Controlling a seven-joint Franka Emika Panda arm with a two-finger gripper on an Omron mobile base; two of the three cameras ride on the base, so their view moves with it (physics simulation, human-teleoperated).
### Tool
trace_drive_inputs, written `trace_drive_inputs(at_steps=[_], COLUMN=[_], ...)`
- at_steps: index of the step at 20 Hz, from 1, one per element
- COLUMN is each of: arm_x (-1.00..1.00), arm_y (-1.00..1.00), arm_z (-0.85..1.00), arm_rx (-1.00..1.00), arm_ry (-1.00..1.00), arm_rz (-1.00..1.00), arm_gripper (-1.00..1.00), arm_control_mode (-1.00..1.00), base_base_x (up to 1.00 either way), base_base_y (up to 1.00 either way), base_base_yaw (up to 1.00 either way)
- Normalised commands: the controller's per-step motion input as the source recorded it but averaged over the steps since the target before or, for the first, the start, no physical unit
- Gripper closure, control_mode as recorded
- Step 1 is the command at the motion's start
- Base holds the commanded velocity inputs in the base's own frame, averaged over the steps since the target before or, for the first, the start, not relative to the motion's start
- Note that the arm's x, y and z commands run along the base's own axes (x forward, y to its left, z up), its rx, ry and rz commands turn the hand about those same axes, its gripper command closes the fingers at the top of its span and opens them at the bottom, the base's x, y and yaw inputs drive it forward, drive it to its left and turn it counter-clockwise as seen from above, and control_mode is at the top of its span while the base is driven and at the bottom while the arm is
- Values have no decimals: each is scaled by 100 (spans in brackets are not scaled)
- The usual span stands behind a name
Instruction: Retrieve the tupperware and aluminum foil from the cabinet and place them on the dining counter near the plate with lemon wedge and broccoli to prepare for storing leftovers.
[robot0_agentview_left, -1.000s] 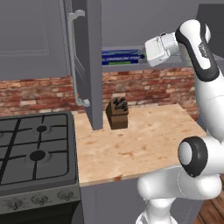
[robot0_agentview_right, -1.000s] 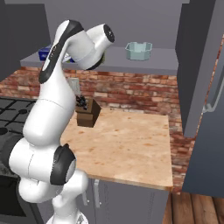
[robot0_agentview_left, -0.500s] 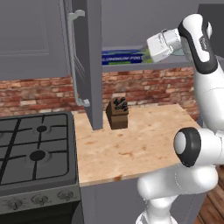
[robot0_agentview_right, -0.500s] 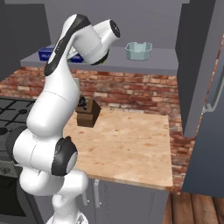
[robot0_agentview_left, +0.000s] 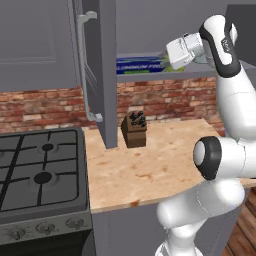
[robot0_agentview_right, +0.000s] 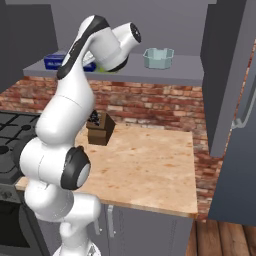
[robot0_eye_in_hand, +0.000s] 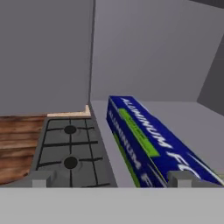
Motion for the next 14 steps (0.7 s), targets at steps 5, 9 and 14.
trace_drive_inputs(at_steps=[5, 9, 14], arm_x=[44, 45, 37], arm_y=[-1, -4, -11], arm_z=[-8, -3, 0], arm_rx=[0, 0, 0], arm_ry=[0, 0, 0], arm_rz=[0, 0, 0], arm_gripper=[-100, -100, -100], arm_control_mode=[-100, -100, -100], base_base_x=[0, 0, 0], base_base_y=[0, 0, 0], base_base_yaw=[0, 0, 0])
